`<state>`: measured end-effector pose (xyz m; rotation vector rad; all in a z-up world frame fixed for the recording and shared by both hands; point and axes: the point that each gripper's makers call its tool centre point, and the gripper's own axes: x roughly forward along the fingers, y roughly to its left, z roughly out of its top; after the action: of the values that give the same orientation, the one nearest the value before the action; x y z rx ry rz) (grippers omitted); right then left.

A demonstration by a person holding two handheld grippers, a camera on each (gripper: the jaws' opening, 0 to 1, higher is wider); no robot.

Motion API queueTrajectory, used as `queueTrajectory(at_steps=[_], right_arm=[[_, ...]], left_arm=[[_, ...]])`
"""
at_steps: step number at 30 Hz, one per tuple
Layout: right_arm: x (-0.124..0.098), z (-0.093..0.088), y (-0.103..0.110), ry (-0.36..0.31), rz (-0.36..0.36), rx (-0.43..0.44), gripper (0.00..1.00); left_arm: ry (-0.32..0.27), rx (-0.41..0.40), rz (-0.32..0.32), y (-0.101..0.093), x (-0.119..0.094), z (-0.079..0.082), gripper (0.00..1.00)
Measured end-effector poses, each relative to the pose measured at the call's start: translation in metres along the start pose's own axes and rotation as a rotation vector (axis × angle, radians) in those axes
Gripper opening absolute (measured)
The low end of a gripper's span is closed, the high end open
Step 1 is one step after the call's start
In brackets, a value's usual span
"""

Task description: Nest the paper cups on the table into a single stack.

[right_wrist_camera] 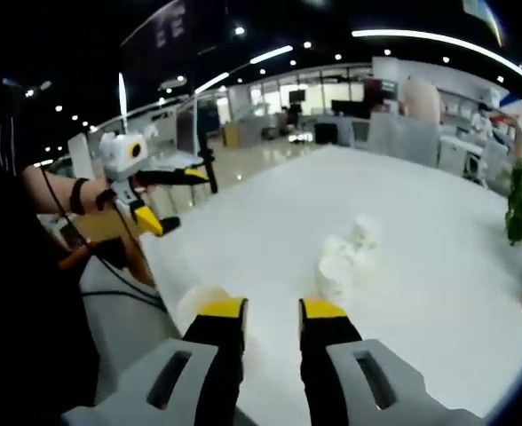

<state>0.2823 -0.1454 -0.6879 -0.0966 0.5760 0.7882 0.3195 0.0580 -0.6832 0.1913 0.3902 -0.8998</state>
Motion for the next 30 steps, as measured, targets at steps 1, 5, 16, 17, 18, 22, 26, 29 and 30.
queueTrajectory(at_steps=[1, 5, 16, 17, 18, 22, 26, 29, 30], right_arm=[[-0.001, 0.000, -0.002, -0.005, -0.007, 0.003, 0.22], [-0.003, -0.001, -0.010, -0.009, -0.033, 0.005, 0.28], [-0.013, -0.003, -0.024, -0.034, -0.101, 0.006, 0.48], [-0.013, -0.003, -0.025, -0.032, -0.104, 0.006, 0.50], [-0.013, -0.005, -0.026, -0.031, -0.111, 0.008, 0.52], [-0.014, -0.007, -0.031, -0.038, -0.139, 0.025, 0.63], [-0.017, -0.006, -0.033, -0.050, -0.155, 0.045, 0.70], [-0.020, -0.005, -0.038, -0.054, -0.178, 0.040, 0.75], [-0.021, -0.005, -0.039, -0.058, -0.183, 0.044, 0.77]], left_arm=[[0.001, 0.001, -0.002, -0.001, 0.000, 0.000, 0.93], [-0.003, 0.011, -0.008, -0.004, 0.001, 0.003, 0.93], [0.012, 0.008, 0.000, -0.001, -0.004, 0.002, 0.93], [0.010, 0.009, 0.001, -0.001, -0.004, 0.003, 0.93], [0.009, 0.010, 0.001, -0.001, -0.005, 0.003, 0.93], [0.010, 0.010, 0.001, -0.001, -0.006, 0.004, 0.93], [0.009, 0.008, 0.003, 0.000, -0.007, 0.005, 0.92], [0.005, 0.008, 0.007, 0.003, -0.008, 0.006, 0.92], [0.005, 0.009, 0.007, 0.003, -0.008, 0.006, 0.92]])
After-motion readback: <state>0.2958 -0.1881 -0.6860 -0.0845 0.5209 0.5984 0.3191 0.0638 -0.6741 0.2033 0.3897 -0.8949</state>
